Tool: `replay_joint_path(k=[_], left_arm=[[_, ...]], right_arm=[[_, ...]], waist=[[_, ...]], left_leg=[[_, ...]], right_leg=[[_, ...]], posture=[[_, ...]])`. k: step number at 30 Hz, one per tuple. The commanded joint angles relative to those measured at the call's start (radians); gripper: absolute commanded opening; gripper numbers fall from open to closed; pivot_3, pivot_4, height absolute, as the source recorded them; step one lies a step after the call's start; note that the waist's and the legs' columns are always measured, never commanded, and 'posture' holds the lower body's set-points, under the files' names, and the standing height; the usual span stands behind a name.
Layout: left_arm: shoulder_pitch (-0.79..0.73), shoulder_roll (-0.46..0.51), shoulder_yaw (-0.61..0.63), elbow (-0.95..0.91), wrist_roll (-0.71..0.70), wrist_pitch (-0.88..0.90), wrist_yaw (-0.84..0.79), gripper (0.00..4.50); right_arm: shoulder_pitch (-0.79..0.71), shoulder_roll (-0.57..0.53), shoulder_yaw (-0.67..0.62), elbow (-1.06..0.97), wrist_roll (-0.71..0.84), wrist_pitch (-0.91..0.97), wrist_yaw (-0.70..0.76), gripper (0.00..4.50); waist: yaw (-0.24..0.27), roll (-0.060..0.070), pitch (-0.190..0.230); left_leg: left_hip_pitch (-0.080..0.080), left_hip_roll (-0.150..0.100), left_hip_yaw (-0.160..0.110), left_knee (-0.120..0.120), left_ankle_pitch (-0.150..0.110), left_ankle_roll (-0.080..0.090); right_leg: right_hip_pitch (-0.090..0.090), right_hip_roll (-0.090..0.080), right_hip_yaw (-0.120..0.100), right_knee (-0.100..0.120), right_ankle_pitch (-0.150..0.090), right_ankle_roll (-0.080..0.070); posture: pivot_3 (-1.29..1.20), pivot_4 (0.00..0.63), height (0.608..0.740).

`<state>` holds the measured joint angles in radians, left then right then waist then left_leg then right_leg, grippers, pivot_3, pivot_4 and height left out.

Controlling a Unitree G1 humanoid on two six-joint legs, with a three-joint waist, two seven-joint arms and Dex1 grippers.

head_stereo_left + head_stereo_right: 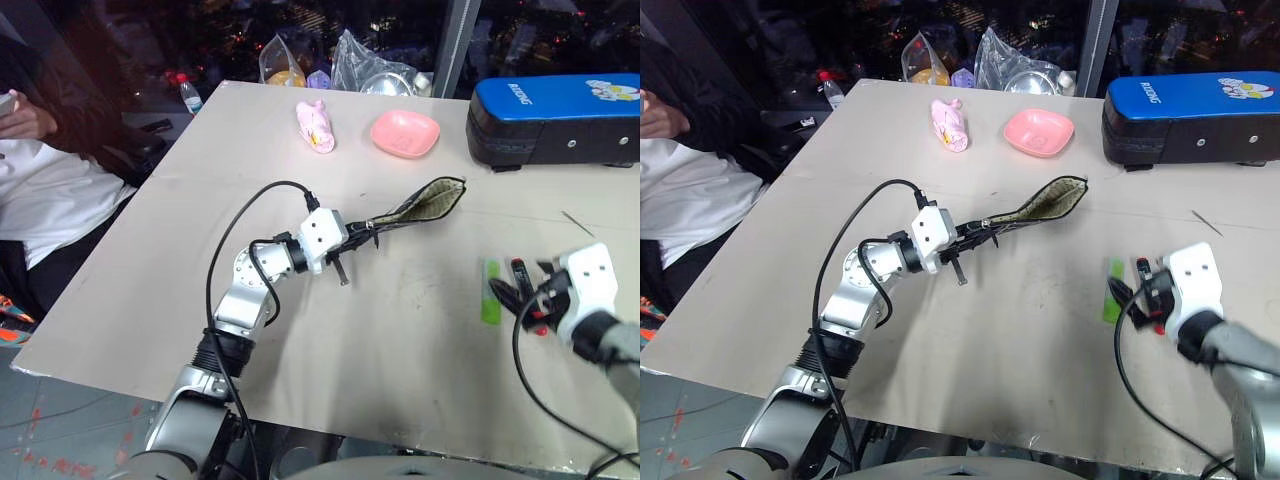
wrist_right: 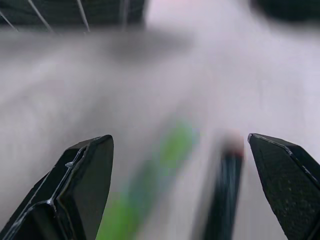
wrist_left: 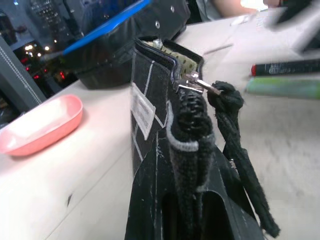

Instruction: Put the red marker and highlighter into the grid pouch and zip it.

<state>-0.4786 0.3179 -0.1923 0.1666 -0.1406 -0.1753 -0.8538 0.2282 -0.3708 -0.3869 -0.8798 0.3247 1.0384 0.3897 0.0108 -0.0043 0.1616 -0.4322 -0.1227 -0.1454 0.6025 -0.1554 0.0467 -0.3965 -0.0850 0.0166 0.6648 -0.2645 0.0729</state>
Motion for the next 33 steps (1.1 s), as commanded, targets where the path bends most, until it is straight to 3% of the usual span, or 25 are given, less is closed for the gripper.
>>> replay_joint_path(k=[1, 7, 10, 13, 19, 21, 24, 29, 33], left_arm=[[-0.027, -0.022, -0.009, -0.021, -0.005, -0.011, 0.000, 0.00], [-0.035, -0.039, -0.028, 0.000, -0.007, -0.031, -0.036, 0.00], [-0.045, -0.043, -0.027, 0.014, -0.005, -0.037, -0.043, 0.00], [-0.049, -0.048, -0.030, 0.018, 0.000, -0.040, -0.040, 0.00], [-0.066, -0.048, -0.028, 0.037, 0.002, -0.051, -0.044, 0.00], [-0.072, -0.046, -0.028, 0.048, 0.003, -0.056, -0.047, 0.00], [-0.083, -0.041, -0.031, 0.066, 0.009, -0.069, -0.054, 0.00], [-0.110, -0.050, -0.031, 0.109, 0.018, -0.090, -0.056, 0.00], [-0.132, -0.068, -0.041, 0.141, 0.026, -0.114, -0.062, 0.00]], right_arm=[[0.037, 0.103, 0.035, -0.097, 0.003, 0.048, -0.115, 4.38], [0.029, 0.255, 0.138, -0.064, -0.037, 0.021, -0.254, 4.38], [0.035, 0.241, 0.230, -0.017, -0.087, -0.007, -0.285, 4.38], [0.071, 0.200, 0.276, -0.001, -0.115, -0.015, -0.287, 3.59], [0.065, 0.139, 0.240, -0.053, -0.106, 0.009, -0.266, 0.81], [0.017, 0.094, 0.177, -0.081, -0.087, 0.043, -0.236, 0.74], [-0.089, -0.029, 0.042, -0.124, -0.026, 0.121, -0.147, 0.74], [-0.221, -0.415, -0.175, -0.110, 0.085, 0.188, 0.111, 0.74], [-0.189, -0.751, -0.176, -0.064, 0.048, -0.038, 0.365, 0.74]], waist=[[-0.004, 0.001, 0.000], [-0.006, 0.001, 0.000], [-0.006, 0.001, 0.000], [-0.004, 0.001, -0.001], [0.001, 0.001, -0.001], [0.000, 0.001, -0.001], [-0.002, 0.001, -0.001], [0.002, 0.001, 0.000], [0.003, 0.001, 0.001]], left_leg=[[0.000, 0.000, 0.001, 0.000, 0.000, 0.000], [0.001, 0.000, 0.002, 0.000, 0.000, -0.001], [0.000, 0.000, 0.002, 0.000, 0.000, 0.000], [0.000, 0.000, 0.002, 0.000, 0.001, 0.001], [0.001, 0.000, 0.001, 0.000, 0.001, 0.002], [0.000, 0.000, 0.002, 0.001, 0.001, 0.002], [0.000, 0.000, 0.003, 0.001, 0.002, 0.002], [0.000, 0.000, 0.002, 0.001, 0.002, 0.003], [-0.002, 0.000, 0.001, 0.001, 0.002, 0.003]], right_leg=[[0.000, 0.000, 0.000, 0.000, 0.000, 0.000], [0.000, 0.000, -0.001, 0.000, 0.000, 0.000], [0.000, 0.001, -0.001, 0.000, 0.000, 0.000], [0.000, 0.001, -0.002, -0.001, 0.000, 0.000], [0.000, 0.001, -0.002, -0.001, 0.000, 0.000], [0.000, 0.001, -0.003, -0.001, 0.000, 0.000], [0.000, 0.001, -0.002, -0.001, 0.000, 0.001], [0.001, 0.001, -0.005, -0.002, 0.000, 0.001], [0.001, 0.000, -0.007, -0.002, 0.000, 0.000]], posture=[[0.00, 0.150, 0.740], [0.00, 0.150, 0.740], [0.00, 0.150, 0.740], [0.00, 0.150, 0.740], [0.00, 0.150, 0.740], [0.00, 0.150, 0.740], [0.00, 0.150, 0.740], [0.00, 0.150, 0.740], [0.00, 0.150, 0.740]])
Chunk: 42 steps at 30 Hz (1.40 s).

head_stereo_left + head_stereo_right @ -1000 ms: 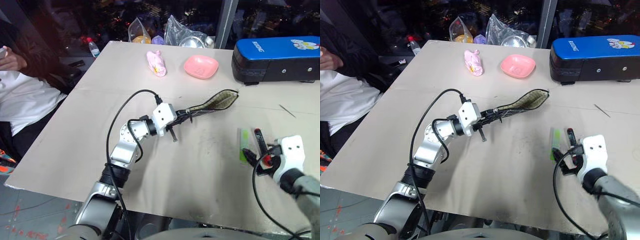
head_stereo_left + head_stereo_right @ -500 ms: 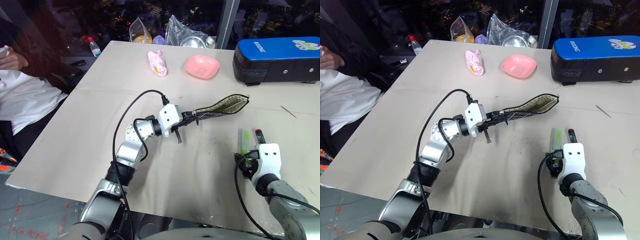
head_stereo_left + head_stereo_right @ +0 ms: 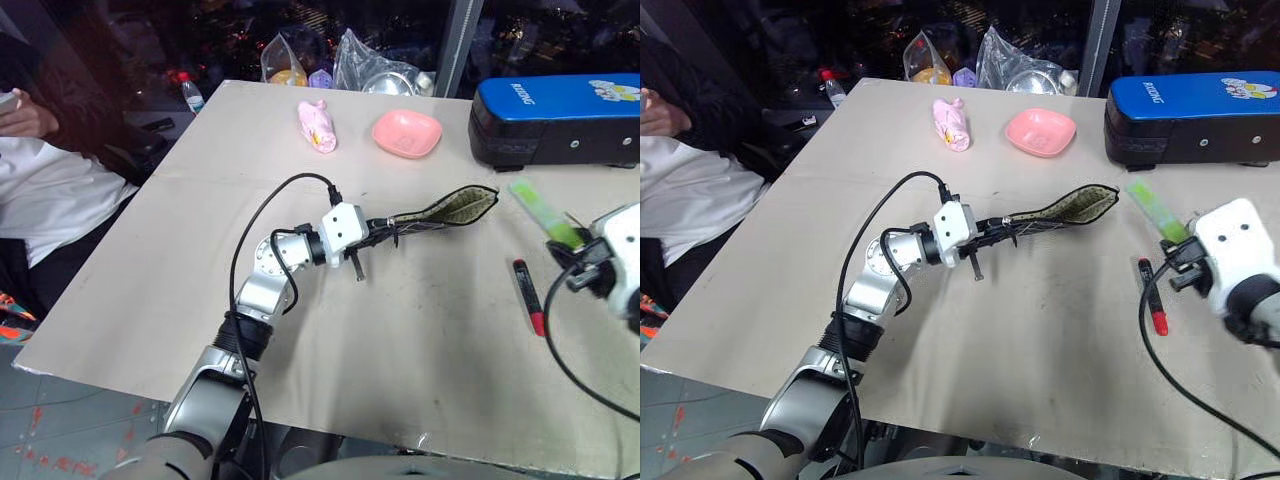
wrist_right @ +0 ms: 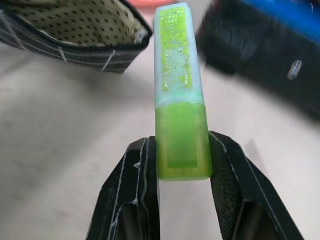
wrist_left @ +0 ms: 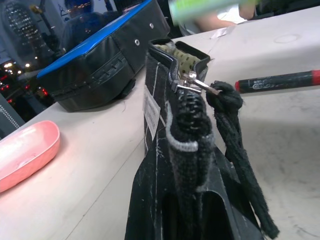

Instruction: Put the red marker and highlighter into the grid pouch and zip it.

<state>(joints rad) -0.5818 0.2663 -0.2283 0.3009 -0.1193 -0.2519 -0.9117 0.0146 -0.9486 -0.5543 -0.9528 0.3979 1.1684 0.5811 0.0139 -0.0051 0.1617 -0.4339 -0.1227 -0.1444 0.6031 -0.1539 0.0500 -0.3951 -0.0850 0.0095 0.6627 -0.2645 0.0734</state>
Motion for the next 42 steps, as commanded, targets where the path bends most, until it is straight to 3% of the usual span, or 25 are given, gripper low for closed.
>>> replay_joint_path(k=[1, 5, 12, 22, 30, 38, 42], left_arm=[[-0.033, -0.019, -0.007, 0.011, 0.006, -0.042, -0.004, 0.00], [-0.042, -0.028, -0.012, 0.024, 0.007, -0.055, -0.009, 0.00], [-0.052, -0.029, -0.026, 0.027, 0.010, -0.091, -0.044, 0.00], [-0.066, -0.033, -0.020, 0.041, 0.014, -0.122, -0.062, 0.00], [-0.065, -0.056, -0.023, 0.022, -0.016, -0.117, -0.089, 0.00], [-0.048, -0.062, -0.015, -0.005, -0.051, -0.092, -0.119, 0.00], [-0.043, -0.066, -0.007, -0.007, -0.054, -0.063, -0.103, 0.00]], right_arm=[[0.040, -0.210, 0.005, 0.022, -0.044, -0.220, 0.204, 0.74], [0.067, -0.299, 0.065, 0.094, -0.121, -0.388, 0.256, 0.74], [-0.051, -0.383, 0.263, 0.265, -0.265, -0.625, 0.255, 0.74], [-0.238, -0.443, 0.436, 0.436, -0.389, -0.876, 0.360, 0.74], [-0.452, -0.270, 0.661, 0.473, -0.470, -0.979, 0.396, 0.74], [-0.495, -0.125, 0.744, 0.640, -0.608, -1.162, 0.331, 0.74], [-0.478, -0.095, 0.716, 0.705, -0.641, -1.227, 0.292, 2.74]], waist=[[0.000, 0.001, 0.001], [-0.001, -0.005, 0.002], [-0.003, -0.004, 0.002], [-0.002, -0.003, 0.003], [-0.009, -0.003, 0.003], [-0.006, -0.003, 0.003], [-0.003, -0.003, 0.003]], left_leg=[[0.000, 0.000, 0.001, 0.000, 0.000, 0.000], [0.000, 0.000, 0.001, 0.001, 0.000, 0.000], [-0.001, 0.000, 0.002, 0.004, -0.001, 0.000], [-0.002, 0.000, 0.002, 0.004, -0.001, 0.000], [-0.002, 0.000, 0.002, 0.004, -0.001, 0.001], [-0.002, 0.000, 0.002, 0.004, 0.000, -0.001], [-0.001, -0.001, 0.002, 0.004, 0.001, -0.002]], right_leg=[[0.000, -0.001, 0.000, 0.000, 0.000, 0.000], [0.001, -0.001, 0.000, 0.000, 0.000, 0.001], [0.001, -0.001, 0.003, 0.000, 0.000, 0.001], [-0.001, -0.001, 0.003, -0.001, 0.000, 0.001], [0.000, -0.001, 0.003, 0.000, 0.000, 0.001], [-0.001, -0.001, 0.003, 0.000, 0.000, 0.001], [-0.001, 0.000, 0.004, 0.000, 0.000, 0.001]], posture=[[0.00, 0.150, 0.740], [0.00, 0.150, 0.740], [0.00, 0.150, 0.740], [0.00, 0.150, 0.740], [0.00, 0.150, 0.740], [0.00, 0.150, 0.740], [0.00, 0.150, 0.740]])
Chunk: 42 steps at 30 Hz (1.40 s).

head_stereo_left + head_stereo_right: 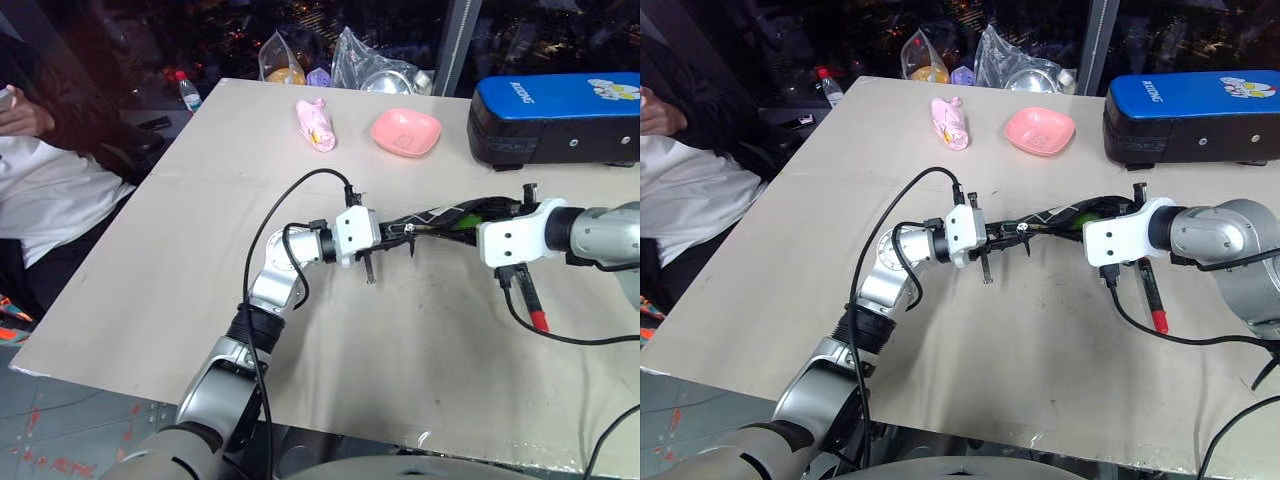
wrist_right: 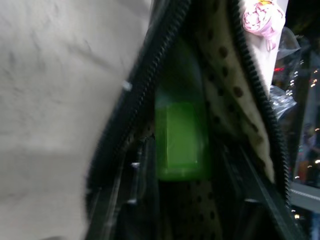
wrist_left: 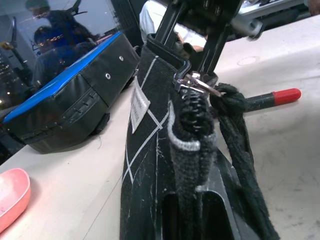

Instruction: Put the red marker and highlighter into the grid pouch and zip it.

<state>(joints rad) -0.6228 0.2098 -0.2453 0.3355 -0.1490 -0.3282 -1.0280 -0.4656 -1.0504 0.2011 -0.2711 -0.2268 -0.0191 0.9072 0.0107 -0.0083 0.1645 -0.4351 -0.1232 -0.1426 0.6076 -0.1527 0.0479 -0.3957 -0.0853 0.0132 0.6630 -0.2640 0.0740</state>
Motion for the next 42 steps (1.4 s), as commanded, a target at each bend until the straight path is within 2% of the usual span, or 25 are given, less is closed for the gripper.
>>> replay_joint_path(k=[1, 2, 3, 4, 7, 9, 13, 16, 20, 24, 25, 26, 28, 33, 37, 41, 42], left_arm=[[-0.003, -0.005, 0.011, -0.034, -0.008, 0.012, 0.027, 0.00], [-0.003, -0.001, 0.014, -0.026, 0.004, 0.014, 0.041, 0.00], [-0.003, 0.001, 0.018, -0.021, 0.011, 0.022, 0.053, 0.00], [0.000, 0.003, 0.023, -0.020, 0.014, 0.028, 0.066, 0.00], [0.010, 0.006, 0.029, -0.030, 0.006, 0.047, 0.086, 0.00], [0.013, 0.008, 0.028, -0.036, 0.002, 0.054, 0.090, 0.00], [0.022, 0.007, 0.028, -0.046, -0.005, 0.071, 0.097, 0.00], [0.024, 0.008, 0.026, -0.048, -0.007, 0.074, 0.095, 0.00], [0.018, 0.006, 0.025, -0.037, -0.009, 0.075, 0.089, 0.00], [0.011, 0.004, 0.024, -0.028, -0.010, 0.074, 0.084, 0.00], [0.009, 0.003, 0.023, -0.026, -0.010, 0.073, 0.083, 0.00], [0.006, 0.002, 0.022, -0.022, -0.010, 0.071, 0.080, 0.00], [0.003, 0.000, 0.021, -0.017, -0.008, 0.067, 0.077, 0.00], [-0.002, -0.005, 0.023, -0.007, -0.006, 0.062, 0.076, 0.00], [0.000, -0.008, 0.021, -0.001, -0.005, 0.056, 0.072, 0.00], [-0.003, -0.012, 0.020, 0.008, -0.003, 0.053, 0.071, 0.00], [-0.005, -0.013, 0.019, 0.011, -0.002, 0.052, 0.071, 0.00]], right_arm=[[0.018, 0.017, -0.074, 0.019, 0.007, -0.017, -0.044, 3.28], [0.044, 0.035, -0.133, -0.015, 0.065, 0.053, -0.044, 3.66], [0.071, 0.055, -0.191, -0.060, 0.132, 0.135, -0.038, 4.26], [0.106, 0.080, -0.270, -0.134, 0.228, 0.259, -0.026, 4.40], [0.208, 0.146, -0.485, -0.333, 0.453, 0.613, -0.031, 4.40], [0.257, 0.178, -0.573, -0.408, 0.536, 0.761, -0.055, 4.40], [0.489, 0.341, -0.773, -0.543, 0.612, 1.008, -0.161, 4.40], [0.568, 0.443, -0.818, -0.586, 0.635, 1.074, -0.240, 4.40], [0.669, 0.576, -0.783, -0.554, 0.561, 1.120, -0.411, 4.40], [0.715, 0.688, -0.738, -0.526, 0.571, 1.124, -0.485, 4.40], [0.724, 0.704, -0.721, -0.522, 0.573, 1.120, -0.494, 3.87], [0.735, 0.707, -0.701, -0.519, 0.568, 1.108, -0.497, 3.64], [0.750, 0.702, -0.684, -0.521, 0.566, 1.094, -0.502, 2.75], [0.772, 0.647, -0.707, -0.540, 0.577, 1.077, -0.496, 0.23], [0.740, 0.558, -0.795, -0.556, 0.619, 1.096, -0.460, 0.17], [0.669, 0.374, -0.898, -0.564, 0.669, 1.086, -0.369, 0.17], [0.669, 0.276, -0.912, -0.566, 0.650, 1.025, -0.300, 0.17]], waist=[[0.001, 0.000, 0.000], [0.001, 0.000, 0.000], [0.002, 0.000, 0.000], [0.003, 0.000, 0.000], [0.005, 0.000, 0.000], [0.004, 0.000, 0.000], [0.010, -0.003, -0.002], [0.003, -0.001, -0.002], [0.001, 0.000, -0.003], [0.001, 0.001, -0.004], [0.000, 0.001, -0.004], [-0.001, 0.002, -0.004], [0.000, 0.002, -0.004], [0.001, 0.002, -0.004], [0.000, 0.002, -0.004], [0.001, 0.002, -0.004], [0.000, 0.006, -0.003]], left_leg=[[0.000, 0.000, 0.000, 0.000, 0.000, 0.000], [0.000, 0.000, 0.000, 0.000, 0.000, 0.000], [0.000, 0.000, 0.000, 0.000, 0.000, 0.000], [0.000, 0.000, -0.001, 0.000, 0.000, 0.000], [-0.001, 0.000, -0.002, 0.000, -0.001, 0.001], [-0.001, 0.000, -0.003, 0.000, -0.002, 0.003], [0.000, 0.000, -0.005, 0.000, -0.002, 0.003], [0.000, -0.001, -0.002, 0.001, -0.002, 0.003], [0.002, 0.000, 0.000, 0.001, -0.002, 0.003], [0.002, 0.000, 0.000, 0.001, -0.002, 0.003], [0.002, 0.000, 0.000, 0.000, -0.002, 0.003], [0.002, 0.000, 0.000, 0.000, -0.002, 0.003], [0.002, 0.000, 0.000, 0.001, -0.002, 0.003], [0.002, 0.000, 0.000, 0.001, -0.002, 0.003], [0.002, 0.000, 0.000, 0.001, -0.002, 0.003], [0.002, 0.000, 0.000, 0.001, -0.002, 0.003], [0.002, 0.000, 0.000, 0.001, -0.002, 0.003]], right_leg=[[0.000, 0.000, 0.000, 0.000, 0.000, 0.000], [0.000, 0.000, 0.000, 0.000, 0.000, 0.000], [0.000, 0.000, 0.000, 0.000, 0.000, 0.000], [0.000, 0.000, 0.001, 0.001, 0.000, 0.000], [0.000, 0.000, 0.002, 0.001, 0.000, 0.000], [0.000, 0.000, 0.002, 0.001, 0.000, 0.000], [0.001, 0.000, 0.000, 0.001, 0.000, 0.000], [0.000, -0.001, 0.002, 0.002, 0.000, 0.000], [0.001, 0.000, 0.002, 0.003, 0.000, 0.000], [0.000, 0.000, 0.002, 0.003, 0.000, 0.000], [0.000, 0.000, 0.002, 0.003, 0.000, 0.000], [0.000, 0.000, 0.002, 0.003, 0.000, 0.000], [0.000, 0.000, 0.002, 0.003, 0.000, 0.000], [0.000, 0.000, 0.001, 0.002, 0.000, 0.000], [0.000, 0.000, 0.001, 0.002, 0.000, 0.000], [0.001, 0.000, 0.001, 0.002, 0.000, 0.000], [0.001, 0.001, 0.000, 0.002, 0.000, 0.000]], posture=[[0.00, 0.150, 0.740], [0.00, 0.150, 0.740], [0.00, 0.150, 0.740], [0.00, 0.150, 0.740], [0.00, 0.150, 0.740], [0.00, 0.150, 0.740], [0.00, 0.150, 0.740], [0.00, 0.150, 0.740], [0.00, 0.150, 0.740], [0.00, 0.150, 0.740], [0.00, 0.150, 0.740], [0.00, 0.150, 0.740], [0.00, 0.150, 0.740], [0.00, 0.150, 0.740], [0.00, 0.150, 0.740], [0.00, 0.150, 0.740], [0.00, 0.150, 0.740]])
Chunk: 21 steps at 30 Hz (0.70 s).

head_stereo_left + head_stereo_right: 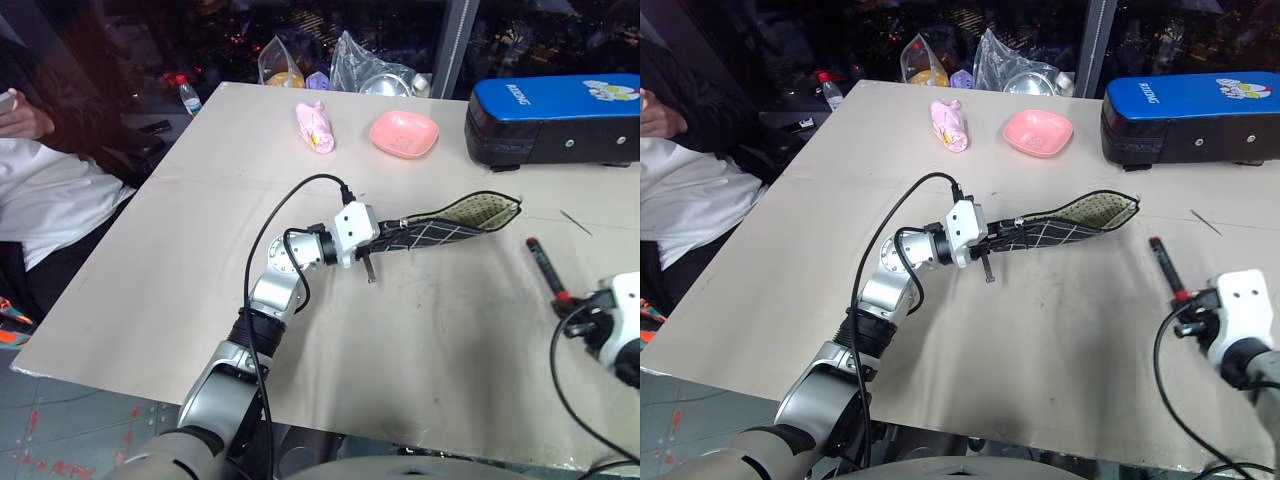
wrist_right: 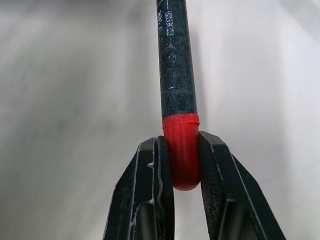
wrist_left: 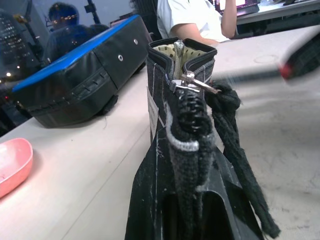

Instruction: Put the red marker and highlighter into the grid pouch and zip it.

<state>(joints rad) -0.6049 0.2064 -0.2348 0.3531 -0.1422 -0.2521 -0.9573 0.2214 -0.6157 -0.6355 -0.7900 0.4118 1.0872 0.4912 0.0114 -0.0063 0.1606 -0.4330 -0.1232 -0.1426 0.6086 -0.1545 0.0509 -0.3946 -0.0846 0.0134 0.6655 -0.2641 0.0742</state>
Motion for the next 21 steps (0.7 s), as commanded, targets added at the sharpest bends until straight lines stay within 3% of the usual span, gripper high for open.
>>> replay_joint_path(k=[1, 4, 10, 18, 21], left_arm=[[-0.024, -0.012, 0.008, -0.003, -0.008, -0.026, 0.000, 0.00], [-0.028, -0.017, 0.005, 0.010, -0.007, -0.035, -0.005, 0.00], [-0.039, -0.029, -0.004, 0.035, 0.001, -0.064, -0.019, 0.00], [-0.043, -0.035, -0.011, 0.043, 0.007, -0.088, -0.025, 0.00], [-0.045, -0.032, -0.020, 0.035, 0.013, -0.102, -0.037, 0.00]], right_arm=[[-0.015, -0.229, -0.084, -0.044, -0.004, -0.128, 0.165, 0.17], [-0.010, -0.476, -0.070, -0.021, -0.086, -0.312, 0.333, 0.17], [-0.065, -0.745, 0.067, 0.170, -0.290, -0.680, 0.455, 0.17], [-0.272, -0.857, 0.344, 0.358, -0.390, -0.959, 0.481, 0.17], [-0.508, -0.791, 0.559, 0.384, -0.451, -1.043, 0.501, 0.17]], waist=[[0.000, 0.005, 0.001], [-0.001, 0.004, 0.001], [0.002, 0.001, 0.002], [-0.001, 0.001, 0.002], [-0.007, 0.002, 0.003]], left_leg=[[-0.001, 0.000, 0.001, 0.001, 0.000, 0.000], [-0.001, 0.000, 0.002, 0.001, -0.001, 0.001], [-0.001, 0.000, 0.001, 0.003, -0.002, 0.002], [-0.002, 0.000, 0.002, 0.003, -0.002, 0.003], [-0.003, 0.000, 0.002, 0.003, -0.002, 0.003]], right_leg=[[0.000, -0.001, 0.001, 0.000, 0.000, 0.000], [0.001, 0.000, 0.000, -0.001, 0.000, 0.001], [0.004, -0.002, -0.003, -0.003, 0.000, 0.001], [0.002, -0.003, 0.000, -0.003, 0.000, 0.001], [0.001, -0.002, 0.001, -0.003, 0.000, 0.001]], posture=[[0.00, 0.150, 0.740], [0.00, 0.150, 0.740], [0.00, 0.150, 0.740], [0.00, 0.150, 0.740], [0.00, 0.150, 0.740]])
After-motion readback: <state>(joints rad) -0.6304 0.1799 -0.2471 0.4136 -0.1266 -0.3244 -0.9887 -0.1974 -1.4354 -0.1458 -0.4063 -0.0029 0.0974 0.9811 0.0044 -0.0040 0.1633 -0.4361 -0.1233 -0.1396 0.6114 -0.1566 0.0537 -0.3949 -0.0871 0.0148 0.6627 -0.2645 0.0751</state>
